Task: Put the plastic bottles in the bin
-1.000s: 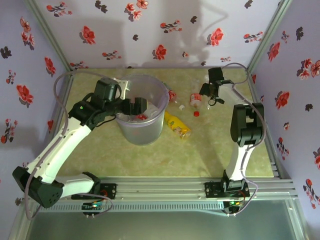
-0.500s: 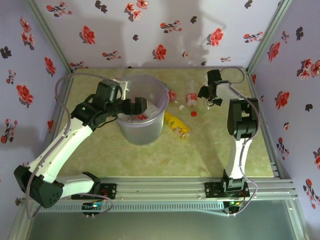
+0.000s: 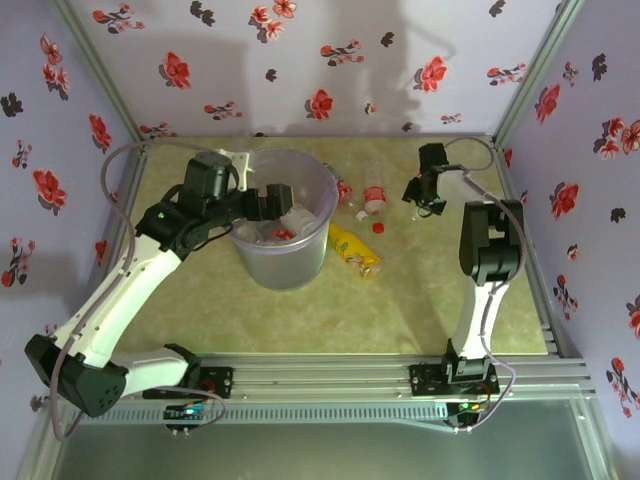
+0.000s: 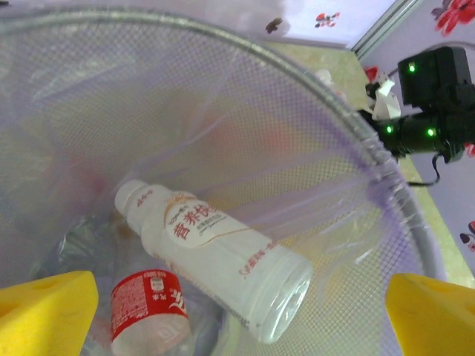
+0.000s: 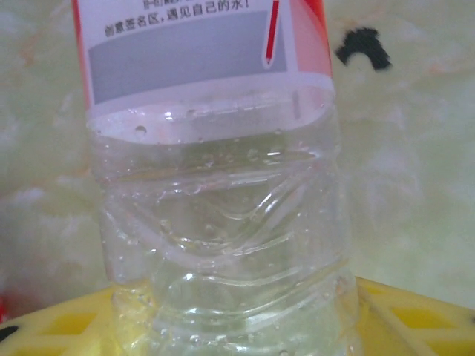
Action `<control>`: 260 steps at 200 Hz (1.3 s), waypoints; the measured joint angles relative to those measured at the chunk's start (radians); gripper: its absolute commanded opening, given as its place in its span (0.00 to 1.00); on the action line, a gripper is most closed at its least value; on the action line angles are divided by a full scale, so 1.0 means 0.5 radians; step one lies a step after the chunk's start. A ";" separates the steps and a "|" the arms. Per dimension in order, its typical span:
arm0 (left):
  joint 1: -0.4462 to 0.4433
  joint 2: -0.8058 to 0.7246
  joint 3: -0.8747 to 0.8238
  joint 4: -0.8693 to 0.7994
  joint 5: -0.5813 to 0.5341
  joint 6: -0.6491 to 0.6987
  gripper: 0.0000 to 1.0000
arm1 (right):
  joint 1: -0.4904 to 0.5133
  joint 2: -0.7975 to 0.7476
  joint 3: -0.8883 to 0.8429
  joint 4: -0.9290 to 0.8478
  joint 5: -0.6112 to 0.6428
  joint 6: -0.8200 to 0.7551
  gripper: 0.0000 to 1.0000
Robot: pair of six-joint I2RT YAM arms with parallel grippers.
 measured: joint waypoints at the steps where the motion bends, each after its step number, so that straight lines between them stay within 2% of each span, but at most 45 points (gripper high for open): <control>1: 0.000 0.000 0.002 0.006 0.000 -0.005 1.00 | 0.000 -0.008 -0.006 0.000 -0.002 0.000 0.62; 16: 0.000 0.002 0.011 0.092 0.008 -0.039 1.00 | 0.000 -0.230 -0.160 -0.008 -0.031 -0.014 0.55; 62: -0.033 0.114 0.121 0.308 0.141 -0.159 1.00 | 0.000 -1.100 -0.659 0.027 -0.269 -0.046 0.53; 92: -0.148 0.300 0.287 0.382 0.208 -0.176 0.99 | 0.000 -1.543 -0.988 0.125 -0.584 -0.143 0.49; 119: -0.237 0.448 0.373 0.477 0.272 -0.227 0.98 | 0.000 -1.821 -1.238 0.292 -0.941 -0.194 0.43; 149: -0.352 0.617 0.465 0.575 0.301 -0.278 0.96 | 0.001 -1.978 -1.376 0.515 -1.260 -0.183 0.41; 176: -0.436 0.763 0.581 0.599 0.301 -0.304 0.95 | 0.034 -2.052 -1.403 0.642 -1.405 -0.167 0.41; 222: -0.509 0.949 0.745 0.601 0.300 -0.310 0.95 | 0.153 -2.147 -1.403 0.731 -1.464 -0.132 0.40; 260: -0.533 1.054 0.827 0.595 0.300 -0.314 0.90 | 0.232 -2.167 -1.402 0.745 -1.464 -0.119 0.40</control>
